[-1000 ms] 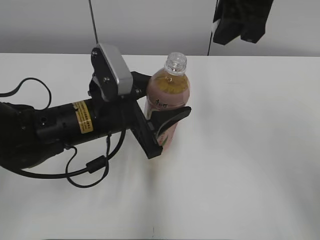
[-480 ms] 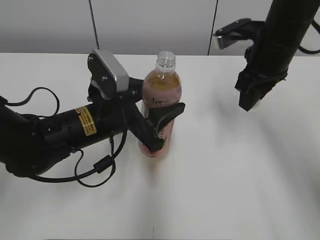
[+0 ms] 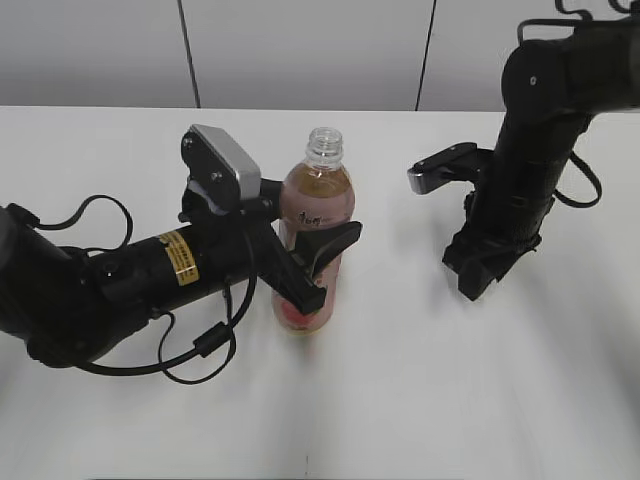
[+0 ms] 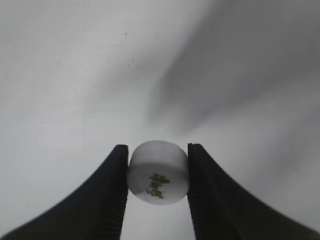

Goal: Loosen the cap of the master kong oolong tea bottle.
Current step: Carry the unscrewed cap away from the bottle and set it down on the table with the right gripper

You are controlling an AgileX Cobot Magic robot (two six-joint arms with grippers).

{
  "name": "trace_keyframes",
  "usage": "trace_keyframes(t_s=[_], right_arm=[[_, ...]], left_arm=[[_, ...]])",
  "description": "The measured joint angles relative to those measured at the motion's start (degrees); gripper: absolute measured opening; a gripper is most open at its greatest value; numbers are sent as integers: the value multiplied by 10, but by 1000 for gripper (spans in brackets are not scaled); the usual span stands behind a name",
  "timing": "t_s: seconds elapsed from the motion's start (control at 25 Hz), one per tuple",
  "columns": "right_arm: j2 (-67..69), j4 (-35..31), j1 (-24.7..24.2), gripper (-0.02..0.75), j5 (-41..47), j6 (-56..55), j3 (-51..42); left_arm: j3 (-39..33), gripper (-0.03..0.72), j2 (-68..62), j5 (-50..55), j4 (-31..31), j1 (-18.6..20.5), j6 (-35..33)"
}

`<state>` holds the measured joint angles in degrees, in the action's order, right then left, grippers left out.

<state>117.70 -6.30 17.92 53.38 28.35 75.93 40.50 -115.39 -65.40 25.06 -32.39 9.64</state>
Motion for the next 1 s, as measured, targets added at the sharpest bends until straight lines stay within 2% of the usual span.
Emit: trace_keyframes(t_s=[0.52, 0.84, 1.0], right_arm=[[42, -8, 0, 286, -20, -18, -1], [47, -17, 0, 518, -21, -25, -1], [47, -25, 0, 549, -20, -26, -1]], left_arm=[[-25, 432, 0, -27, -7, 0, 0], [-33, 432, 0, -34, -9, 0, 0], [-33, 432, 0, -34, -8, 0, 0]])
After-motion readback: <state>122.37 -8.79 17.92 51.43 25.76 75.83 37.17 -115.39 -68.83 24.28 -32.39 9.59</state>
